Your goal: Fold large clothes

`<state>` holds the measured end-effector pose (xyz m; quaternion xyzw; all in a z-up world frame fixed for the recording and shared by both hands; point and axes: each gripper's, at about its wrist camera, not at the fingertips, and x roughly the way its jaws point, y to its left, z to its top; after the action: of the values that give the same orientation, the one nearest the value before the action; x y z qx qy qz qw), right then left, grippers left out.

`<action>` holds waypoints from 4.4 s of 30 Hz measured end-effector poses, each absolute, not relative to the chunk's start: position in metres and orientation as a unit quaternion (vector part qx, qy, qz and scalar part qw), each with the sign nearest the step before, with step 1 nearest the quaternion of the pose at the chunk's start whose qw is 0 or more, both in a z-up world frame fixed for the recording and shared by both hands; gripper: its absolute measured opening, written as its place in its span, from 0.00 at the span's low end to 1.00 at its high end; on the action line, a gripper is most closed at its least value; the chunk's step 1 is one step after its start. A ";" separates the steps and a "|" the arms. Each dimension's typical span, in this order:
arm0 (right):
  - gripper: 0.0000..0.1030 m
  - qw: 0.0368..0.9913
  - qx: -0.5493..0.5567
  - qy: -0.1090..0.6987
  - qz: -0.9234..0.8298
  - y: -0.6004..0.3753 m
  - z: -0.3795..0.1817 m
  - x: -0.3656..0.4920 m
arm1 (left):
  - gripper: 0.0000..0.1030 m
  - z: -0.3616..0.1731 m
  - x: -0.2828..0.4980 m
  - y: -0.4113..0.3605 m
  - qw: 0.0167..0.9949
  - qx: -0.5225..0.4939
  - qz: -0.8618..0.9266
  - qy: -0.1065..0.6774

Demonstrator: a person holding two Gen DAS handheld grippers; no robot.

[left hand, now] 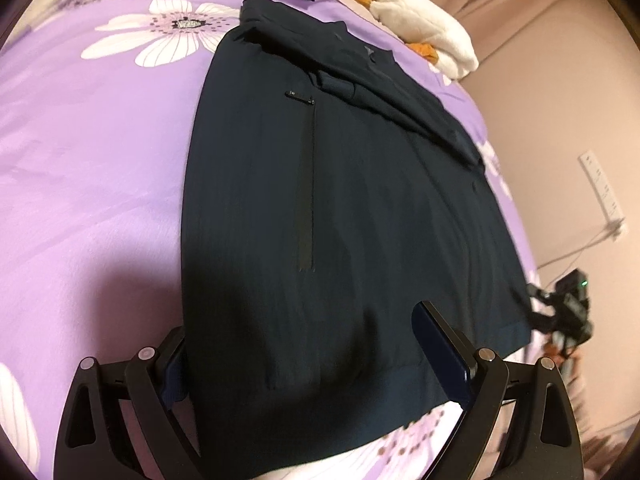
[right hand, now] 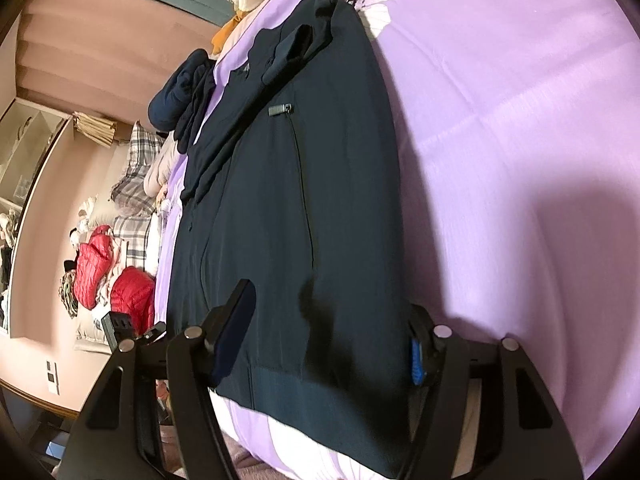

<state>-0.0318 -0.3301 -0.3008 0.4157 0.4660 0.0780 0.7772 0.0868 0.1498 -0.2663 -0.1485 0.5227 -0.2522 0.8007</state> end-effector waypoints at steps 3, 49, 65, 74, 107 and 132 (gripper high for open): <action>0.63 0.774 0.411 0.474 0.087 -0.327 -0.302 -0.036 | 0.92 -0.268 0.081 0.146 0.804 -0.133 -0.249 0.524; 0.23 0.804 0.357 0.471 0.063 -0.308 -0.306 -0.018 | 0.58 -0.266 0.085 0.121 0.844 -0.054 -0.179 0.503; 0.14 0.825 0.352 0.434 0.079 -0.297 -0.286 -0.014 | 0.10 -0.252 0.087 0.122 0.857 -0.057 -0.152 0.489; 0.13 0.835 0.357 0.405 0.107 -0.284 -0.268 -0.008 | 0.09 -0.223 0.075 0.113 0.874 -0.059 -0.184 0.447; 0.11 0.837 0.408 0.323 0.170 -0.293 -0.233 -0.026 | 0.08 -0.178 0.052 0.122 0.876 -0.101 -0.249 0.400; 0.12 0.844 0.393 0.276 0.239 -0.284 -0.178 -0.050 | 0.08 -0.143 0.024 0.145 0.872 -0.135 -0.270 0.384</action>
<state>-0.0496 -0.2845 -0.1785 0.3925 0.2761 0.2391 0.8441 0.0236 0.1451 -0.1434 -0.1355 0.3844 -0.2698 0.8724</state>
